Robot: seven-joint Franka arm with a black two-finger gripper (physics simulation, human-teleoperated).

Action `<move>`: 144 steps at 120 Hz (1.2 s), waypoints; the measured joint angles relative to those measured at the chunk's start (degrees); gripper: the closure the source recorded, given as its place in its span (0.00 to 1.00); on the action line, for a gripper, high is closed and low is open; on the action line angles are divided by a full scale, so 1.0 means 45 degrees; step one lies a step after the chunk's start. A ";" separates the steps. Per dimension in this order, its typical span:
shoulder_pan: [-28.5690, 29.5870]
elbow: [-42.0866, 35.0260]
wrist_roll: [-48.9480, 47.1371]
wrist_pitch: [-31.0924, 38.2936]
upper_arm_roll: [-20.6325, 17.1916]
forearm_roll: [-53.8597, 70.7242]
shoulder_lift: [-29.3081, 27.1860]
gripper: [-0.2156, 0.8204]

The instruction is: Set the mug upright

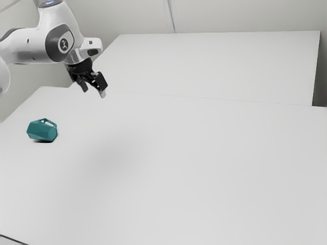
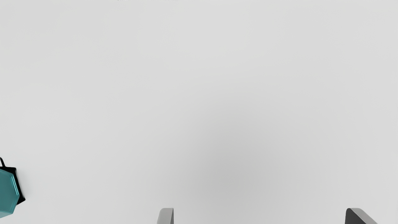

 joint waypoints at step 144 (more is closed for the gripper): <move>0.8288 0.4088 0.4041 0.0457 -0.1020 -0.0517 0.5064 0.21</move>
